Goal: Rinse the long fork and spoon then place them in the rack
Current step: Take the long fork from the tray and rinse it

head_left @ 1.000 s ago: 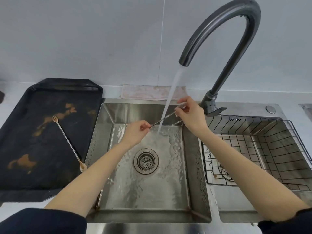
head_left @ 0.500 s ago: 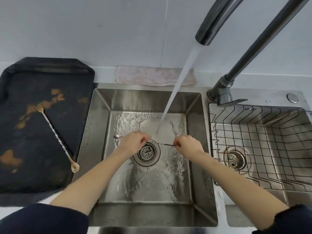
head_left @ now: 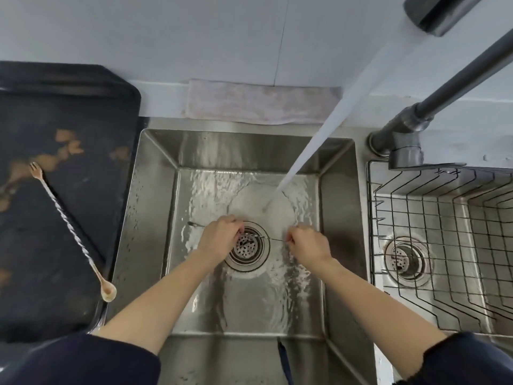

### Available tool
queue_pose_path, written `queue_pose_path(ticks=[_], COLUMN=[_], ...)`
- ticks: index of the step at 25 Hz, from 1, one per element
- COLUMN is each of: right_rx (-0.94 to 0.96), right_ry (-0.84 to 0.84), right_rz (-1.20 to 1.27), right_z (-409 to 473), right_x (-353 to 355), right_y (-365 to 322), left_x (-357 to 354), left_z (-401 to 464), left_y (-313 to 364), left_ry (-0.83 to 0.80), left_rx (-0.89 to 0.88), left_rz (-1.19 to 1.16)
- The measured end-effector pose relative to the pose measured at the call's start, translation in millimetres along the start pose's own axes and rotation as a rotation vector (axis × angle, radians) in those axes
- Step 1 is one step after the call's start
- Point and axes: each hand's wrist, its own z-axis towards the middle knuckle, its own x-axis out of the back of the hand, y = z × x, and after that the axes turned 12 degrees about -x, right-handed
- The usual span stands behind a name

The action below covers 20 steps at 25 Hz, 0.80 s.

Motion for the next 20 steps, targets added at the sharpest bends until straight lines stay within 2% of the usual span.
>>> queue_pose_path(ticks=[6,10,20], right_rx=[0.004,0.003,0.043], right_ry=[-0.004,0.002,0.017], right_rz=[0.015,0.018,-0.018], right_z=[4,4,-33], right_x=[-6,-9,11], right_y=[-2,-2,-17], left_x=[-11,-10,22], left_z=[4,4,-24], left_y=[-3,-3,10], left_ry=[0.086,0.069,0.125], left_rx=[0.006,0.030,0.066], left_rz=[-0.005,0.038,0.124])
